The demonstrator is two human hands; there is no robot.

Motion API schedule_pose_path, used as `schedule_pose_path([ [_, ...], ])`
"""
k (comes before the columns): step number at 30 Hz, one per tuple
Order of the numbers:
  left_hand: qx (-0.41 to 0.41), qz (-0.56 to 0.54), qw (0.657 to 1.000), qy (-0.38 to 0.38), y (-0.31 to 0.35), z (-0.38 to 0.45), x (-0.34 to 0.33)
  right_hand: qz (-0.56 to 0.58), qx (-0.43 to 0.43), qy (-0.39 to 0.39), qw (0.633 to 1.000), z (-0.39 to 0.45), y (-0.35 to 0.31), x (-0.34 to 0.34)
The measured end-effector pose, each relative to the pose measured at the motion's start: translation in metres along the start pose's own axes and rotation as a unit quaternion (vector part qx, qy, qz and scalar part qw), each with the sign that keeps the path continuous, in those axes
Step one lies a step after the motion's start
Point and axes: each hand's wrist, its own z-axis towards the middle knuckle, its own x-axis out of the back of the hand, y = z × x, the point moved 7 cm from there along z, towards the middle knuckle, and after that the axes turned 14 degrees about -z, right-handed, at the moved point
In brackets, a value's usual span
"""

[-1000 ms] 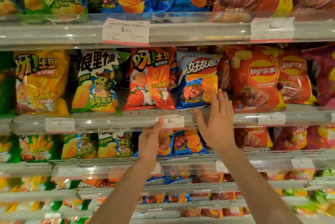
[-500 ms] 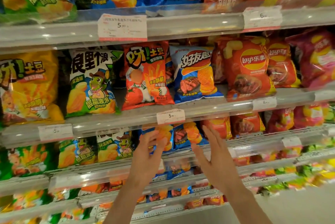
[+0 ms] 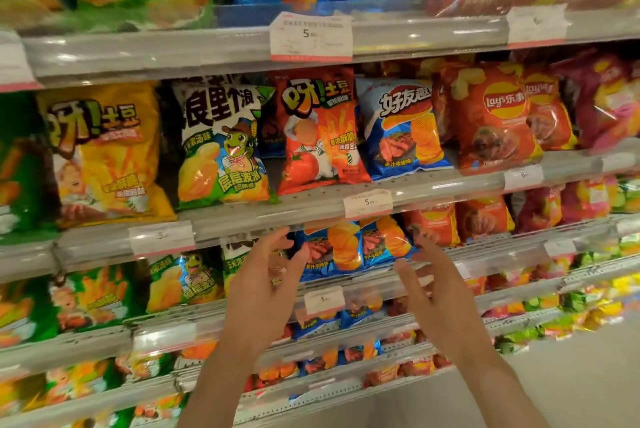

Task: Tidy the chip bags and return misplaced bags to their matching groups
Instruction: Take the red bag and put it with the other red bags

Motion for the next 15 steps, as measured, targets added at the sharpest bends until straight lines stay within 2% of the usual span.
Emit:
schedule_pose_path([
  [10,-0.1,0.079,0.992,0.024,0.064,0.076,0.015,-0.114,0.088,0.119,0.982,0.077,-0.066,0.059],
  [15,-0.095,0.115,0.989,0.007,0.077,0.128,-0.005,-0.166,0.145,0.122,0.968,0.14,-0.106,0.071],
])
